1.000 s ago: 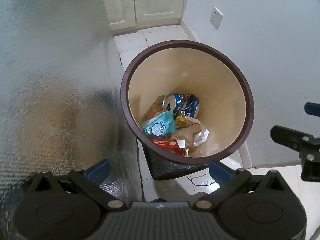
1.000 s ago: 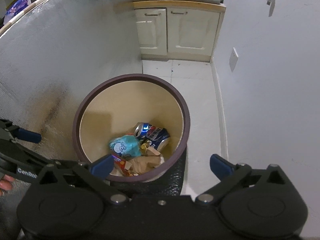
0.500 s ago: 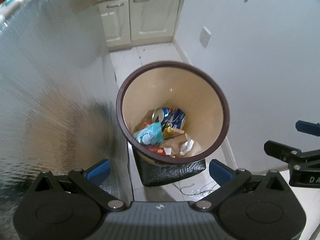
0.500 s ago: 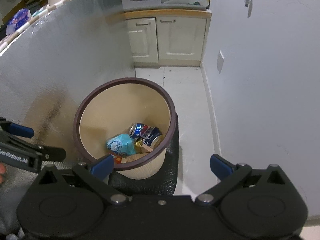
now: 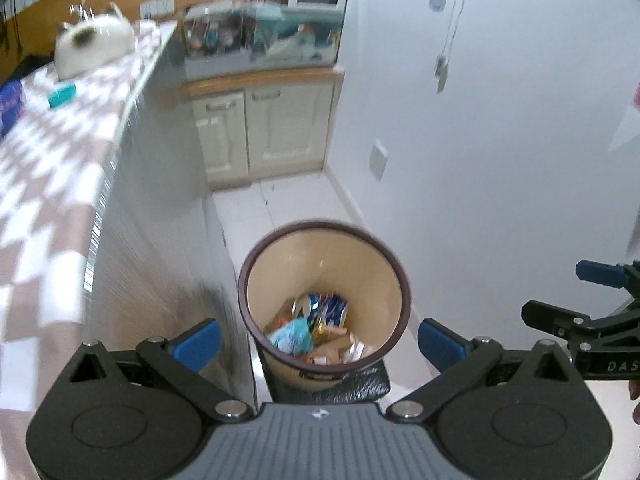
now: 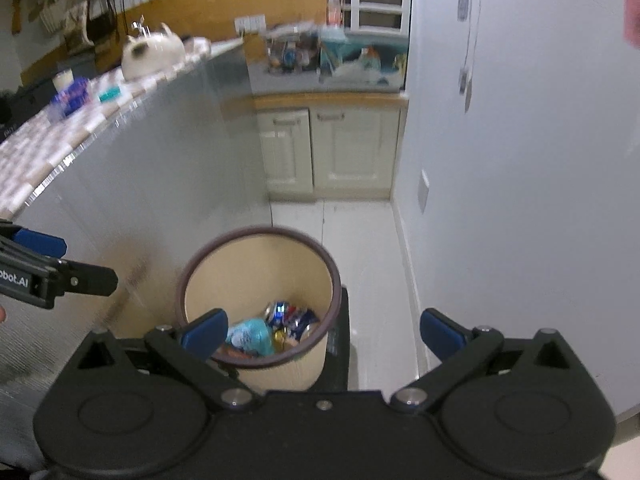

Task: Collect trash
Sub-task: 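Raise both open tools from the wastebasket back toward the table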

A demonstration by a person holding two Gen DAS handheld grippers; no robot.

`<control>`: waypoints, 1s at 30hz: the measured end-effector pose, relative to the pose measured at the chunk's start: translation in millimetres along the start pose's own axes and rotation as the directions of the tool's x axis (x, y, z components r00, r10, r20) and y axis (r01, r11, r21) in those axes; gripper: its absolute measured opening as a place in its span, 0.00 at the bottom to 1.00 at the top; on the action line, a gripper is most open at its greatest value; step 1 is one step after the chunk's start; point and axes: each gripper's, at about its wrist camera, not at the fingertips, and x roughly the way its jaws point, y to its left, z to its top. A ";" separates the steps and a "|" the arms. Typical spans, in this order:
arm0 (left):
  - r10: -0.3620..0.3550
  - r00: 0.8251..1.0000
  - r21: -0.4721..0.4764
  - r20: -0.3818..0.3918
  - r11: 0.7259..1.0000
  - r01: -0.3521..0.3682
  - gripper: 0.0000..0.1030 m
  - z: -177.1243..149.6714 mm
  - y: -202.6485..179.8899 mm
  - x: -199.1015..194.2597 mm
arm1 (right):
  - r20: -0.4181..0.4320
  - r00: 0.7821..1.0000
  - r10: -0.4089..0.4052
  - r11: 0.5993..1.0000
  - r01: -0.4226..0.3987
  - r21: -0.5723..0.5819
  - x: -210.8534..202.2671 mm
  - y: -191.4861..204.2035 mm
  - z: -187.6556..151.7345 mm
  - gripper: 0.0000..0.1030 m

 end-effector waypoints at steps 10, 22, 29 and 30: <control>-0.050 0.976 0.041 0.214 0.998 0.042 1.00 15.6 3.0 -91.4 | 0.195 0.980 0.031 1.000 -0.030 -0.009 -65.5 8.0 26.7 1.00; 0.050 0.924 0.067 0.378 0.994 -0.082 1.00 40.3 59.2 -192.3 | 0.353 0.915 0.193 0.980 -0.162 -0.118 -109.4 66.4 94.1 1.00; 0.175 0.887 0.005 0.428 0.981 -0.196 1.00 50.9 120.1 -223.9 | 0.366 0.891 0.270 0.962 -0.234 -0.140 -99.9 113.2 136.8 1.00; 0.194 0.881 -0.013 0.431 0.978 -0.209 1.00 53.0 130.7 -227.5 | 0.368 0.886 0.281 0.959 -0.244 -0.145 -98.6 121.0 142.6 1.00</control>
